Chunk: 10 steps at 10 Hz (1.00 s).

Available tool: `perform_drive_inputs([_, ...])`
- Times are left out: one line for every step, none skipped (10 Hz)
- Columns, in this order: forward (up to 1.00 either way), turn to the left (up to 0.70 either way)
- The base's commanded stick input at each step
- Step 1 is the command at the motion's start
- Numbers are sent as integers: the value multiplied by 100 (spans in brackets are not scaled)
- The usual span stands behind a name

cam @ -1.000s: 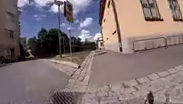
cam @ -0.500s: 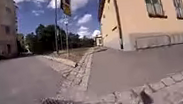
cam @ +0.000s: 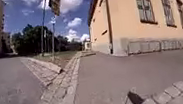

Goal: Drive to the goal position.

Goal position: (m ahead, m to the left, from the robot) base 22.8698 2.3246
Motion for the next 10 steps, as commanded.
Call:
perform_drive_inputs([85, 0])
perform_drive_inputs([85, 0])
perform_drive_inputs([85, 0])
perform_drive_inputs([85, 0])
perform_drive_inputs([85, 0])
perform_drive_inputs([85, 0])
perform_drive_inputs([85, 0])
perform_drive_inputs([85, 0])
perform_drive_inputs([85, 0])
perform_drive_inputs([85, 0])
